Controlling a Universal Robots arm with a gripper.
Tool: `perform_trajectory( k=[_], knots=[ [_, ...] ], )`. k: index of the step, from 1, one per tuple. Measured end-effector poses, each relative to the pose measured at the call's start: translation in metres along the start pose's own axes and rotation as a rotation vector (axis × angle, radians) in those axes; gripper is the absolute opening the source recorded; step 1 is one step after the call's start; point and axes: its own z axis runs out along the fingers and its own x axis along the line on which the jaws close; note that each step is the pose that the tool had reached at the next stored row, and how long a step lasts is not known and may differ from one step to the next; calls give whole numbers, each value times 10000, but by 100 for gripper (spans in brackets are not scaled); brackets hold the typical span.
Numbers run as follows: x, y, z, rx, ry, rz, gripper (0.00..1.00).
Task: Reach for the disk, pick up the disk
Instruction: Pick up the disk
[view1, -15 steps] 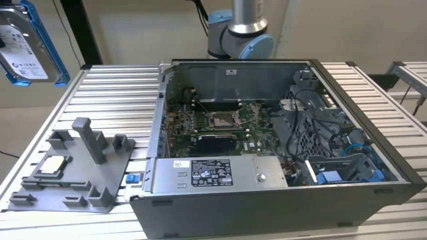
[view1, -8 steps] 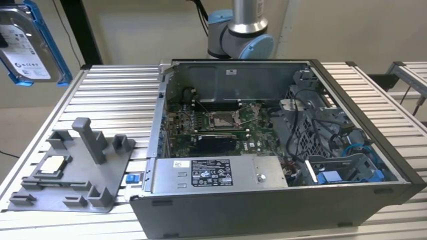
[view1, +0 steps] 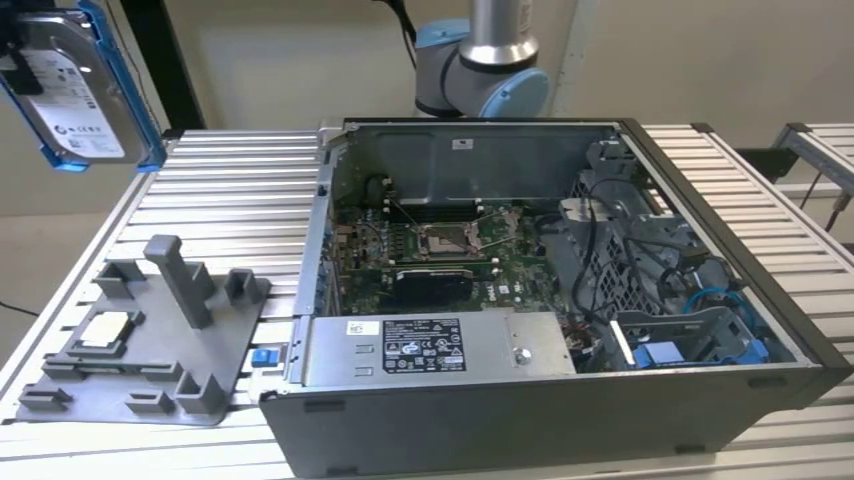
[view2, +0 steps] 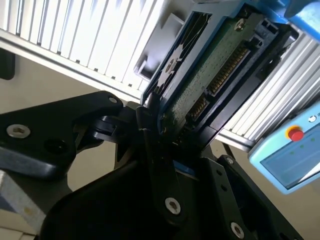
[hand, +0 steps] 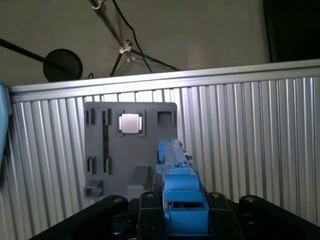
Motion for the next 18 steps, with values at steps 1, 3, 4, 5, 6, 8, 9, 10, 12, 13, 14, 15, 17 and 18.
perform_trajectory(
  k=[1,3,4,5,6,8,9,10,12,13,14,15,17,18],
  knots=[
    [-3,-30,0,-2,0,-22,0],
    [-9,-90,0,-6,0,-68,0],
    [-12,-118,1,-7,0,-89,0],
    [-15,-148,1,-9,0,-112,0],
    [-17,-174,1,-10,0,-132,0],
    [-23,-232,1,-13,0,-177,0],
    [-26,-261,2,-13,-1,-200,0],
    [-28,-290,2,-15,0,-223,0],
    [-33,-345,3,-16,0,-261,0],
    [-36,-370,2,-18,0,-274,0],
    [-38,-393,3,-19,0,-282,0],
    [-40,-415,3,-20,0,-289,0],
    [-44,-459,3,-23,0,-302,0],
    [-46,-482,3,-24,0,-308,0]
  ],
)
